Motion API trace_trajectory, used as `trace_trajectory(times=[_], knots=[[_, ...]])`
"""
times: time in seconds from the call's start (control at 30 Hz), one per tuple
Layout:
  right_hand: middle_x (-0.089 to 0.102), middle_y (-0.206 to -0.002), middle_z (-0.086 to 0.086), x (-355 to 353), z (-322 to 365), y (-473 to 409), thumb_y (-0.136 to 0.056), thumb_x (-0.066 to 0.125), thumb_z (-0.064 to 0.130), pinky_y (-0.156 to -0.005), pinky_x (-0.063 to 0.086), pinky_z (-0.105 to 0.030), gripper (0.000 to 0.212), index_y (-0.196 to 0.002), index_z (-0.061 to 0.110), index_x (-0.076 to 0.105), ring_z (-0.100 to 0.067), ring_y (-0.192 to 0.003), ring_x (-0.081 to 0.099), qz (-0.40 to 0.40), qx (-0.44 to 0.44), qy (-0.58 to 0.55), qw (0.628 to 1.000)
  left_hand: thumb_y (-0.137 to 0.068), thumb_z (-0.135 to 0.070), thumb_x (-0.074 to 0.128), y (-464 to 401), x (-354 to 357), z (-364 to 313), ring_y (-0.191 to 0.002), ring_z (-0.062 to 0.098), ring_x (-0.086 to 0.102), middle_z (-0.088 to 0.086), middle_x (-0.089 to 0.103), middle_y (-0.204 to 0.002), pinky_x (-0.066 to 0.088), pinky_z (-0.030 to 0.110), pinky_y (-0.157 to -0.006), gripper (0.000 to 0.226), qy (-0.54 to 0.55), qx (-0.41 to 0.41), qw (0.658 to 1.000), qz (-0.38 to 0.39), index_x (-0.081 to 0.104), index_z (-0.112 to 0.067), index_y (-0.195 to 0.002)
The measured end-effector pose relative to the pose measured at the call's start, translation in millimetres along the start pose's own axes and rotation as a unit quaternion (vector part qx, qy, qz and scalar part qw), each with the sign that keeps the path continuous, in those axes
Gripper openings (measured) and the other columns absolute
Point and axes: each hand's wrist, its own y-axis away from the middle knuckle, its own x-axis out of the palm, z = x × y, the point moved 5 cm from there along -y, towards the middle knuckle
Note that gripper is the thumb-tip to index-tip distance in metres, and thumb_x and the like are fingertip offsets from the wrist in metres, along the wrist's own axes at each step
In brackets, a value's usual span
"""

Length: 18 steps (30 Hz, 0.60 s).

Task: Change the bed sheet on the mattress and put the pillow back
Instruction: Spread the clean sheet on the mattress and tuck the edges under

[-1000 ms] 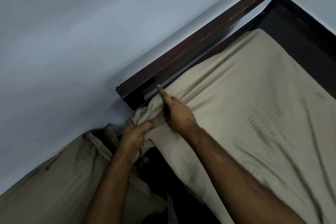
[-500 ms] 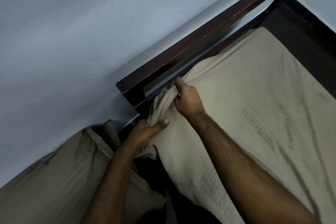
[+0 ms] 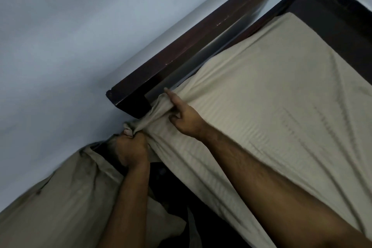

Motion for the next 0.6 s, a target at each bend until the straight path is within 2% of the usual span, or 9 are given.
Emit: trace_trajectory(times=[0.07, 0.17, 0.23, 0.3, 0.37, 0.43, 0.5, 0.57, 0.6], knots=[[0.023, -0.166, -0.003, 3, -9, -4, -0.093, 0.052, -0.004, -0.098, 0.032, 0.001, 0.088, -0.163, 0.024, 0.004, -0.010, -0.133, 0.043, -0.011, -0.002, -0.001, 1.000, -0.090, 0.001, 0.058, -17, 12, 9, -0.112, 0.028, 0.061, 0.006, 0.063, -0.119, 0.047, 0.041, -0.105, 0.030, 0.072, -0.040, 0.997, -0.004, 0.067, 0.001, -0.118], [0.054, -0.142, -0.007, 5, -32, 4, -0.097, 0.052, 0.001, -0.095, 0.044, -0.008, 0.079, -0.160, 0.016, 0.006, -0.013, -0.122, 0.057, -0.079, 0.038, -0.022, 0.996, -0.090, -0.019, 0.061, -37, 28, 27, -0.127, 0.031, 0.056, 0.014, 0.059, -0.139, 0.041, 0.044, -0.112, 0.050, 0.062, -0.100, 0.993, -0.006, 0.056, 0.006, -0.134], [0.066, -0.109, -0.004, 7, -57, 15, -0.097, 0.058, 0.011, -0.086, 0.056, -0.032, 0.060, -0.147, 0.015, 0.025, -0.015, -0.098, 0.065, -0.137, 0.072, 0.012, 0.988, -0.089, -0.023, 0.064, -44, 37, 38, -0.119, 0.025, 0.060, 0.008, 0.061, -0.133, 0.049, 0.037, -0.102, 0.050, 0.104, -0.128, 0.986, 0.006, 0.058, 0.005, -0.129], [0.062, -0.096, -0.003, 20, -82, 26, -0.096, 0.062, 0.041, -0.078, 0.056, -0.047, 0.043, -0.125, 0.018, 0.039, -0.020, -0.085, 0.064, -0.116, 0.114, 0.068, 0.984, -0.086, -0.011, 0.069, -43, 42, 34, -0.101, 0.016, 0.064, 0.001, 0.062, -0.121, 0.053, 0.028, -0.088, 0.041, 0.192, -0.113, 0.975, -0.002, 0.064, 0.003, -0.124], [0.058, -0.116, -0.007, 47, -99, 34, -0.088, 0.047, 0.075, -0.088, 0.054, -0.048, 0.065, -0.122, 0.020, 0.046, -0.028, -0.103, 0.061, 0.005, 0.165, 0.178, 0.970, -0.074, -0.009, 0.077, -49, 49, 38, -0.072, 0.005, 0.069, 0.003, 0.070, -0.101, 0.057, 0.024, -0.072, 0.035, 0.272, -0.109, 0.956, -0.003, 0.070, -0.001, -0.107], [0.049, -0.137, -0.009, 72, -108, 41, -0.082, 0.041, 0.085, -0.096, 0.049, -0.045, 0.086, -0.138, 0.020, 0.044, -0.032, -0.120, 0.055, 0.105, 0.181, 0.304, 0.929, -0.053, -0.024, 0.081, -57, 60, 53, -0.063, 0.007, 0.070, 0.007, 0.072, -0.088, 0.054, 0.020, -0.056, 0.052, 0.309, -0.156, 0.937, 0.036, 0.069, 0.000, -0.097], [0.052, -0.135, -0.008, 86, -104, 35, -0.091, 0.049, 0.069, -0.085, 0.048, -0.040, 0.071, -0.138, 0.016, 0.044, -0.031, -0.116, 0.059, 0.093, 0.138, 0.376, 0.912, -0.047, -0.028, 0.079, -67, 67, 69, -0.090, 0.030, 0.075, 0.018, 0.074, -0.105, 0.061, 0.032, -0.069, 0.073, 0.339, -0.204, 0.915, 0.073, 0.069, 0.010, -0.109], [0.059, -0.124, -0.006, 89, -95, 23, -0.099, 0.050, 0.035, -0.072, 0.045, -0.035, 0.034, -0.127, 0.017, 0.053, -0.030, -0.108, 0.065, 0.049, 0.093, 0.397, 0.912, -0.067, -0.019, 0.077, -68, 69, 74, -0.103, 0.036, 0.071, 0.021, 0.073, -0.113, 0.062, 0.040, -0.082, 0.060, 0.354, -0.216, 0.902, 0.119, 0.066, 0.010, -0.120], [0.063, -0.119, -0.006, 87, -92, 18, -0.098, 0.049, 0.024, -0.069, 0.045, -0.034, 0.026, -0.123, 0.017, 0.057, -0.031, -0.104, 0.067, 0.033, 0.092, 0.389, 0.916, -0.079, -0.013, 0.072, -62, 66, 69, -0.099, 0.032, 0.073, 0.018, 0.074, -0.108, 0.063, 0.037, -0.080, 0.043, 0.350, -0.215, 0.902, 0.132, 0.067, 0.009, -0.117]])
